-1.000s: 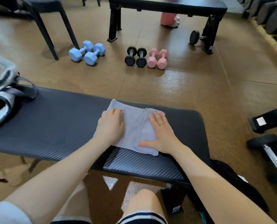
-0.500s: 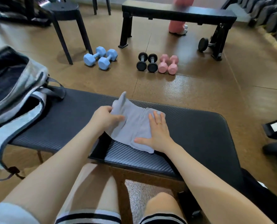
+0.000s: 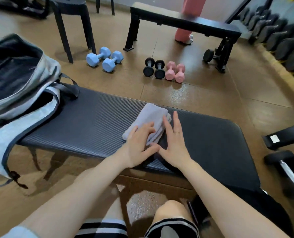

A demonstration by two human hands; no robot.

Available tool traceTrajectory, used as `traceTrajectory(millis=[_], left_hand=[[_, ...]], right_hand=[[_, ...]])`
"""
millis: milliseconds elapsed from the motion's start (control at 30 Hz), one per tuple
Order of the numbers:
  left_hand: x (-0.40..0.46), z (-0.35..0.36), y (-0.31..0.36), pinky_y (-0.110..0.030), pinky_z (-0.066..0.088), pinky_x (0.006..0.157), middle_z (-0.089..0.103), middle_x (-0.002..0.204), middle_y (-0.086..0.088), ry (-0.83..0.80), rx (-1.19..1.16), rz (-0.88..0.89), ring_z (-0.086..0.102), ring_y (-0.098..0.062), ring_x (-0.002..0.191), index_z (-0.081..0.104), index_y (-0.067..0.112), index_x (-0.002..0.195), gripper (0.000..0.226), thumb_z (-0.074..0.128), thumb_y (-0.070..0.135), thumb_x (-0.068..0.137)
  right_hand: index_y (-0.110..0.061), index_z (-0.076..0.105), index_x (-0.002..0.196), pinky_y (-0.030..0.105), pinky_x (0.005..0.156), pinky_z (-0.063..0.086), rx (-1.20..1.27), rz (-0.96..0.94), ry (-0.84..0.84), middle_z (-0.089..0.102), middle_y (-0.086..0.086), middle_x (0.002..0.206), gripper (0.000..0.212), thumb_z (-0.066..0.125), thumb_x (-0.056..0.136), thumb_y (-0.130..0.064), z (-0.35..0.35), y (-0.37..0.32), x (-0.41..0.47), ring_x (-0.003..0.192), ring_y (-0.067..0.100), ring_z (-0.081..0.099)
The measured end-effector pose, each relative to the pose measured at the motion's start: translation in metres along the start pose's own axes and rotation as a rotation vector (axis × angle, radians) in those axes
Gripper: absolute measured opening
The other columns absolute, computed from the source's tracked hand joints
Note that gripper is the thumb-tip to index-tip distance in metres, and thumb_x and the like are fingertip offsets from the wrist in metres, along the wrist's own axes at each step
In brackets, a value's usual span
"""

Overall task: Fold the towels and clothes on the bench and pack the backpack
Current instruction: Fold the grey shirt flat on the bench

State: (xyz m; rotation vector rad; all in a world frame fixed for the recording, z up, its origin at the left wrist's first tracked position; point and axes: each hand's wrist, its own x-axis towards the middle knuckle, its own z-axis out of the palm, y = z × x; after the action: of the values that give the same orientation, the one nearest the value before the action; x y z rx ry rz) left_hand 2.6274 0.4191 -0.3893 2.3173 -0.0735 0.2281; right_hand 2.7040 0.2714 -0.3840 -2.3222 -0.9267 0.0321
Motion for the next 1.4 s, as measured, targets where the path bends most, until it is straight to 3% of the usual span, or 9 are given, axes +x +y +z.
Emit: traceTrajectory(millis=[67,200,400,567,667,833,967,1267,1400], left_hand=[[-0.013,-0.001,-0.011,-0.048,0.016,0.114,0.019,0.151,-0.008,-0.043,0.012,0.125,0.017,-0.021,0.142,0.023,0.019,0.134,0.065,0.043,0.054,0.084],[-0.033,-0.019,-0.024,-0.026,0.011,0.115,-0.003,0.156,-0.004,0.109,-0.008,0.155,0.000,-0.010,0.144,0.015,0.017,0.144,0.076,0.048,0.050,0.084],[-0.043,-0.030,-0.033,-0.042,0.020,0.115,0.024,0.152,-0.003,-0.031,0.207,0.092,0.018,-0.016,0.142,0.030,0.016,0.144,0.070,0.039,0.054,0.086],[-0.033,-0.028,-0.029,-0.041,0.040,0.100,0.050,0.131,-0.017,0.009,0.359,0.188,0.047,-0.031,0.122,0.048,0.016,0.133,0.056,0.050,0.044,0.085],[-0.030,-0.025,-0.026,-0.043,0.039,0.100,0.047,0.133,-0.020,-0.027,0.417,0.177,0.045,-0.034,0.124,0.046,0.023,0.133,0.055,0.049,0.045,0.083],[-0.027,-0.017,-0.033,-0.040,0.014,0.115,0.017,0.153,-0.018,-0.140,0.464,0.093,0.011,-0.029,0.143,0.023,0.040,0.143,0.058,0.039,0.053,0.088],[-0.029,-0.016,-0.026,-0.033,0.006,0.115,0.009,0.155,-0.009,-0.126,0.337,-0.013,0.001,-0.021,0.144,0.030,0.034,0.142,0.052,0.030,0.047,0.091],[-0.031,-0.044,-0.011,-0.023,0.028,0.103,0.040,0.140,-0.011,0.257,0.239,-0.096,0.035,-0.015,0.126,0.021,0.011,0.143,0.083,0.056,0.050,0.079],[-0.047,-0.088,-0.017,-0.032,0.046,0.082,0.051,0.125,0.002,0.415,0.229,-0.212,0.050,-0.008,0.105,0.028,0.029,0.138,0.060,0.048,0.047,0.085]], right_hand=[[-0.030,0.013,0.148,0.038,0.116,-0.008,-0.187,-0.181,-0.090,-0.015,-0.006,0.154,0.064,0.037,0.090,-0.045,-0.009,0.003,0.007,0.143,0.014,-0.017],[-0.031,0.019,0.147,0.037,0.116,-0.012,-0.393,-0.356,-0.307,0.000,-0.012,0.154,0.061,0.016,0.089,-0.048,-0.009,0.007,0.022,0.143,0.013,-0.012],[-0.031,0.009,0.149,0.032,0.114,-0.009,-0.494,-0.257,-0.391,0.004,-0.007,0.158,0.086,0.018,0.076,-0.076,-0.025,0.028,0.026,0.143,0.009,-0.003],[-0.024,0.002,0.151,0.037,0.116,-0.006,-0.623,-0.159,-0.428,-0.002,-0.009,0.158,0.095,0.024,0.073,-0.075,-0.032,0.044,0.045,0.146,0.016,-0.002],[-0.018,0.014,0.150,0.037,0.116,-0.004,-0.660,-0.328,-0.344,0.011,0.000,0.158,0.094,0.030,0.076,-0.074,-0.030,0.037,0.050,0.146,0.023,0.007],[-0.020,0.037,0.143,0.040,0.112,0.026,-0.493,-0.606,-0.400,0.038,0.007,0.148,0.070,0.042,0.085,-0.060,-0.016,0.043,0.044,0.135,0.028,0.038],[-0.019,0.048,0.129,0.037,0.099,0.034,-0.437,-0.675,-0.336,0.055,0.009,0.132,0.052,0.048,0.082,-0.041,-0.010,0.046,0.058,0.116,0.024,0.043],[0.002,0.053,0.120,0.026,0.082,0.034,-0.013,-0.557,-0.257,0.063,0.017,0.110,0.050,0.038,0.086,-0.033,-0.002,-0.018,0.086,0.098,0.034,0.060],[-0.008,0.047,0.131,0.019,0.084,0.033,0.170,-0.524,-0.310,0.058,0.008,0.124,0.060,0.035,0.084,-0.044,0.017,-0.063,0.097,0.109,0.027,0.055]])
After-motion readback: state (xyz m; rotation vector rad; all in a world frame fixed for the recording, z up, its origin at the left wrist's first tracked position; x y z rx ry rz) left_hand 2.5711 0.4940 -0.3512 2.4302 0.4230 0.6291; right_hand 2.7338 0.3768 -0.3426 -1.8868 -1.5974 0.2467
